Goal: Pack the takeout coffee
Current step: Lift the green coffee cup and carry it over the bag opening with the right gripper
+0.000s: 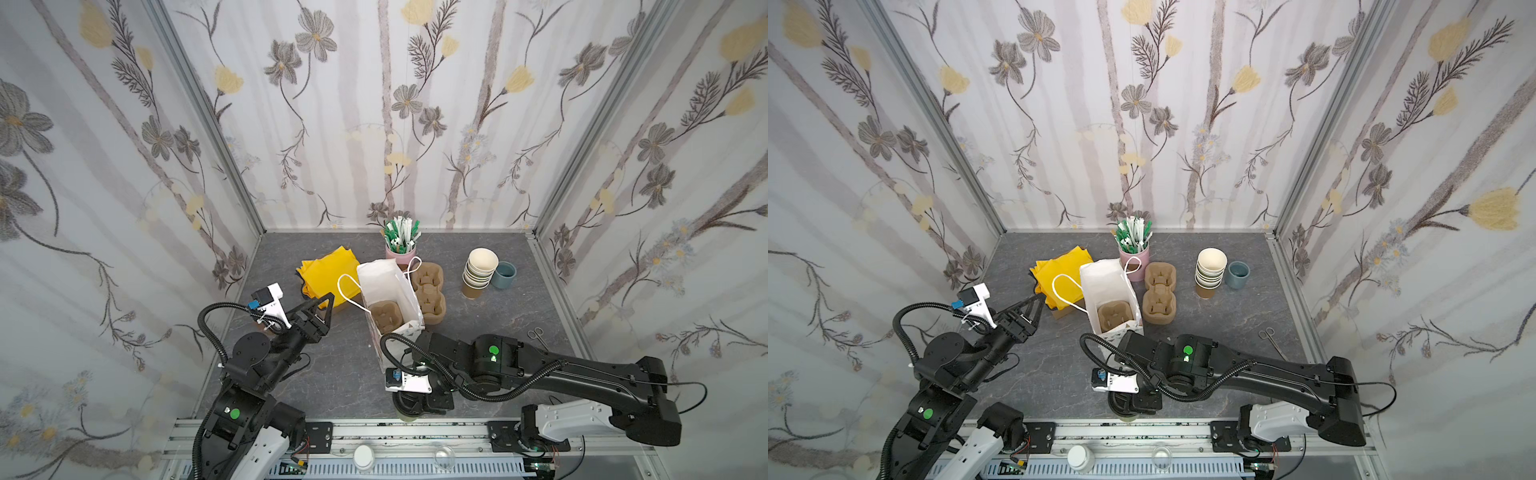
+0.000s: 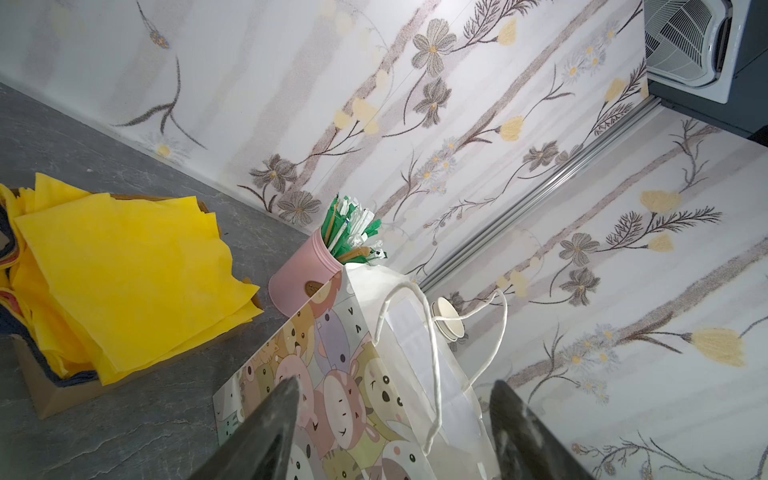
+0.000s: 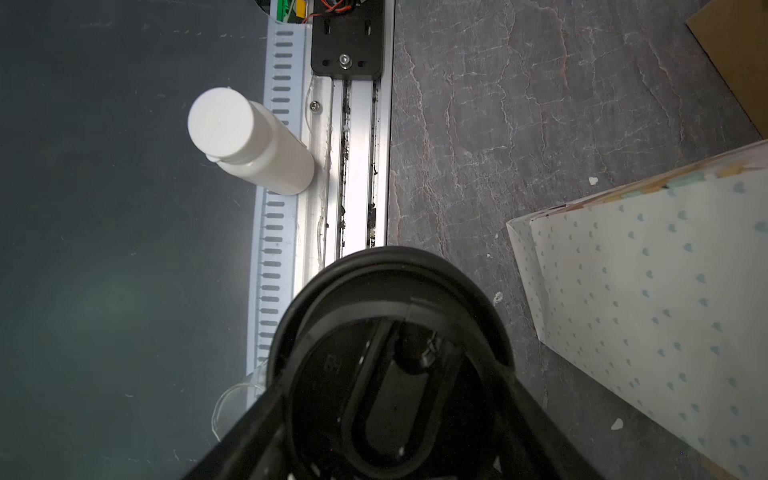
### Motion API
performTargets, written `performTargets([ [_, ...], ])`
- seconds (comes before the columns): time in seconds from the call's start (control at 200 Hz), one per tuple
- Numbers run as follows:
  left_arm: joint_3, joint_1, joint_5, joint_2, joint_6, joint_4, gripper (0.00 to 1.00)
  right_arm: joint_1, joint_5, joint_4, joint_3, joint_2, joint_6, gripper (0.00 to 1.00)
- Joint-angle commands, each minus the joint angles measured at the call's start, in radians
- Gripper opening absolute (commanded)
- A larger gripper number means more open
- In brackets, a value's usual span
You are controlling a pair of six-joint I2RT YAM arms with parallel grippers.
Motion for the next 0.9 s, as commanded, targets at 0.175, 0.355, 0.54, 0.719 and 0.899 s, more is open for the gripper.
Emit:
performTargets([
  [0.175,0.017,0.002,-0.004,0.021,-0.01,0.019,0.74,0.076,0.134,-0.092,0.146,0.028,0.386,0.64],
  [0.355,0.026,0.002,0.002,0.031,-0.008,0.019,0.74,0.088,0.202,-0.154,0.242,0.044,0.576,0.6],
  [0.54,0.027,0.002,0.008,0.035,-0.01,0.019,0.74,0.1,0.226,-0.184,0.318,0.028,0.691,0.57],
  [0.719,0.029,0.001,0.022,0.043,-0.011,0.019,0.74,0.1,0.269,-0.241,0.424,0.032,0.722,0.57],
  [0.899,0.033,0.001,0.036,0.054,-0.006,0.019,0.75,0.097,0.308,-0.248,0.555,0.025,0.709,0.57],
])
